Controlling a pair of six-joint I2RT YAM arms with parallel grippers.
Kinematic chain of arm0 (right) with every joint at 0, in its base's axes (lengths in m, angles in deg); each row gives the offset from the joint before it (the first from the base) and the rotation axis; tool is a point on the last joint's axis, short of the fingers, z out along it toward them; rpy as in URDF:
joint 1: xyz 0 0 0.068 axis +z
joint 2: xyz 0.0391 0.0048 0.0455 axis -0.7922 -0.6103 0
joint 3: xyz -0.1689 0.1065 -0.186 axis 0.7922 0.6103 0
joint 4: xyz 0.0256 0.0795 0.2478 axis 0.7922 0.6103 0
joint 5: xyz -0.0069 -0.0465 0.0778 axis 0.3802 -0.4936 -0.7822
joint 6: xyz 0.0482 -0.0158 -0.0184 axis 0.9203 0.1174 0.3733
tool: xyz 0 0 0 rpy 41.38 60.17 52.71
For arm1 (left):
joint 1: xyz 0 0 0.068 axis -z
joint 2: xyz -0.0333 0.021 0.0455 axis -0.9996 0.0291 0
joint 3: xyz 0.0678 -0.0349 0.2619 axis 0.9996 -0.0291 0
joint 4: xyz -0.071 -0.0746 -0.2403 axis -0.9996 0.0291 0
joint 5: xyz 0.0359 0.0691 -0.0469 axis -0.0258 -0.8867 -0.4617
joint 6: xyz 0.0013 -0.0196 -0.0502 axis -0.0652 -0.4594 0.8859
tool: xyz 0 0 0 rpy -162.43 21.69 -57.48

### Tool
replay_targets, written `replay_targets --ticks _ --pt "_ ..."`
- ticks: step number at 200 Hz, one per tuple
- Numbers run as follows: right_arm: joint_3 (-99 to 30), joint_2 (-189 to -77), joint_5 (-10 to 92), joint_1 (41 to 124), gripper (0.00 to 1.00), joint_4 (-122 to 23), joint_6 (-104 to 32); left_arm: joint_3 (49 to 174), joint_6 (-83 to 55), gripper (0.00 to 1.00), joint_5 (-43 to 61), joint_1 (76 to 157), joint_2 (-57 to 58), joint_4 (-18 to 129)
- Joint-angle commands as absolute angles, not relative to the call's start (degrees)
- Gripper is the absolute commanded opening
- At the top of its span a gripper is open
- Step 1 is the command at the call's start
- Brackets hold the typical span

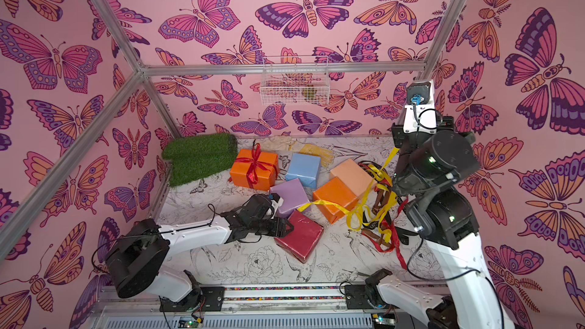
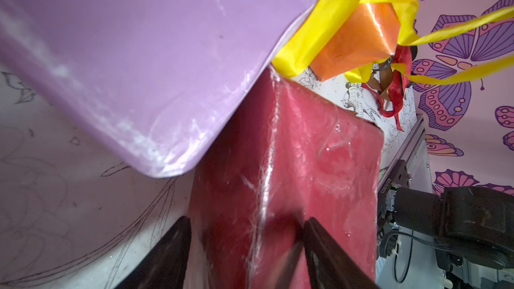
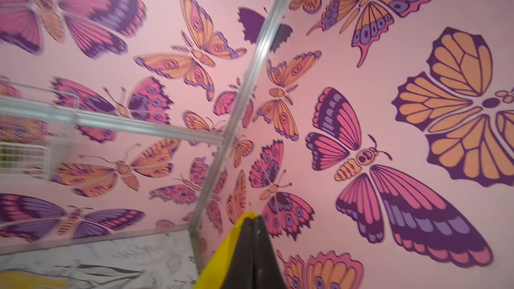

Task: Untie the ribbon bows on the gift boxes
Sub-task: Place the ribbon at the center of the board.

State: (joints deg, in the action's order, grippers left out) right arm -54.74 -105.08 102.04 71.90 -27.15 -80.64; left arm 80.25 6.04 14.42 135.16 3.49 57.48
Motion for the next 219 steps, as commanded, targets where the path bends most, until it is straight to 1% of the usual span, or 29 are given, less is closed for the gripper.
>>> replay_targets --ticks 1,16,28,40,52,64,83,118,144,183,219 --pt "-52.2 -104.8 84.2 54.5 0.0 -13.8 -56.4 80.0 4.4 0.66 14.6 134.8 3.0 59.1" --pt "-48.8 -105.8 72.6 41.6 0.0 -13.2 -48.5 80.0 4.1 0.66 14.4 134.8 2.8 59.5" --pt "-46.9 -107.5 65.0 33.6 0.0 -12.5 -43.4 80.2 4.1 0.66 14.3 134.8 2.8 59.5" --pt "-45.0 -109.1 60.3 28.5 0.0 -12.5 -39.9 80.4 4.2 0.66 14.2 134.8 2.9 59.5" --pt "-43.1 -109.1 59.6 25.9 0.0 -13.2 -38.2 80.6 4.2 0.66 14.3 134.8 3.2 59.5" --pt "-41.4 -108.0 60.9 24.6 0.0 -14.7 -37.6 80.7 4.2 0.66 14.2 134.7 3.3 59.5" --pt "-42.3 -106.7 61.7 23.3 0.0 -14.2 -37.4 81.2 4.0 0.66 14.0 134.7 3.8 59.7" --pt "-45.4 -107.3 52.8 23.4 0.0 -11.1 -36.9 82.6 3.8 0.66 14.9 134.7 5.4 60.0" --pt "-42.9 -112.1 46.2 23.3 0.0 -9.3 -35.9 82.8 3.9 0.66 15.1 134.7 5.4 60.0" --pt "-38.4 -119.4 39.7 23.6 0.0 -13.9 -33.6 82.3 3.7 0.66 14.5 134.7 4.1 60.4" --pt "-42.5 -129.0 39.0 26.1 0.0 -13.0 -34.3 82.3 4.1 0.66 14.0 134.7 3.8 60.4"
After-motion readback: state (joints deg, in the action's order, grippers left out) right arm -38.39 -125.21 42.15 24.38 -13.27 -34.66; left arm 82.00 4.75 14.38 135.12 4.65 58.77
